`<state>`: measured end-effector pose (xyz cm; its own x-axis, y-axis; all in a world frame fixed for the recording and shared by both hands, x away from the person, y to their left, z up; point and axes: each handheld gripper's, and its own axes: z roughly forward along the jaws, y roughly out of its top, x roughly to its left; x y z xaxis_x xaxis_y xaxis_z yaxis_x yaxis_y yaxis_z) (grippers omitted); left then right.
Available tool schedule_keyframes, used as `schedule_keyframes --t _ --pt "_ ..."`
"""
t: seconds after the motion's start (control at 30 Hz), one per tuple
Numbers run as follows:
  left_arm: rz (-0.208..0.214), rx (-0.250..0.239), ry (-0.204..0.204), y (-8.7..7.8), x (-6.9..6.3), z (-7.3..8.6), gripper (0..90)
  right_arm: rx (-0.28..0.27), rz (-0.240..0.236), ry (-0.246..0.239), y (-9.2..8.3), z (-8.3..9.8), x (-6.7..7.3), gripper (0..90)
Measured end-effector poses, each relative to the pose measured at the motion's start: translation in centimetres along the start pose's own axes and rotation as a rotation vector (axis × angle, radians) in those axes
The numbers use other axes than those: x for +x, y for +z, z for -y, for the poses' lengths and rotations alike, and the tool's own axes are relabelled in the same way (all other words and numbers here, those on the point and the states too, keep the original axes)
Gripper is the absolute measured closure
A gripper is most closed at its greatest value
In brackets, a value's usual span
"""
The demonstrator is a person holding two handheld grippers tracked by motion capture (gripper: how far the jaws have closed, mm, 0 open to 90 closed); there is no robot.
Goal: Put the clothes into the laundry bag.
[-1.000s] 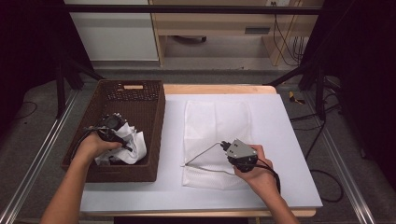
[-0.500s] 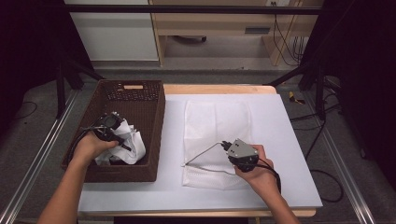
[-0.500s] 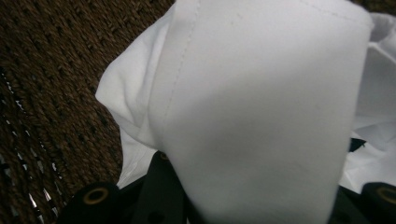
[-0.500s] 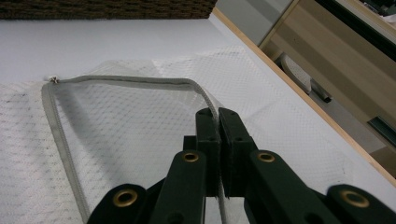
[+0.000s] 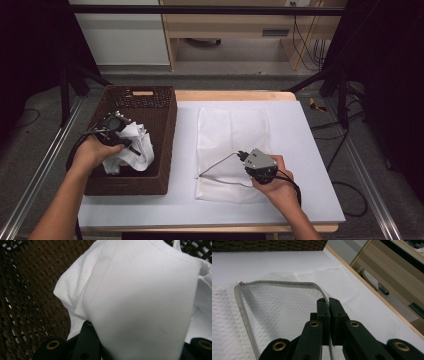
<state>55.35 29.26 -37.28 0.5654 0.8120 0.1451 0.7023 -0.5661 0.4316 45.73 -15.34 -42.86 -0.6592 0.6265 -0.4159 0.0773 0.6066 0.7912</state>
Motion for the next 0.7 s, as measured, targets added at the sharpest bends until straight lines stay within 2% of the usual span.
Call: schedule_keyframes --t 0.13,0.3,0.43,0.6,0.7 --pt "-0.010 -0.035 -0.006 -1.4 0.2 -0.6 74.6 0.000 -0.001 -0.003 0.1 0.0 0.0 87.9" --pt "-0.024 -0.055 -0.006 -3.1 0.6 -1.1 74.7 0.000 -0.001 0.002 0.0 0.1 -0.1 88.1" --pt "-0.018 -0.093 -0.023 -4.3 0.7 -1.3 74.7 0.003 -0.008 0.010 0.0 0.1 -0.1 88.0" --pt "-0.036 -0.127 0.004 -6.6 0.2 -1.7 74.7 0.000 -0.042 0.049 0.3 0.4 -0.4 88.2" --pt "-0.032 -0.164 -0.001 -7.8 -0.1 -1.8 74.7 -0.007 -0.064 0.084 0.4 0.5 -0.6 88.3"
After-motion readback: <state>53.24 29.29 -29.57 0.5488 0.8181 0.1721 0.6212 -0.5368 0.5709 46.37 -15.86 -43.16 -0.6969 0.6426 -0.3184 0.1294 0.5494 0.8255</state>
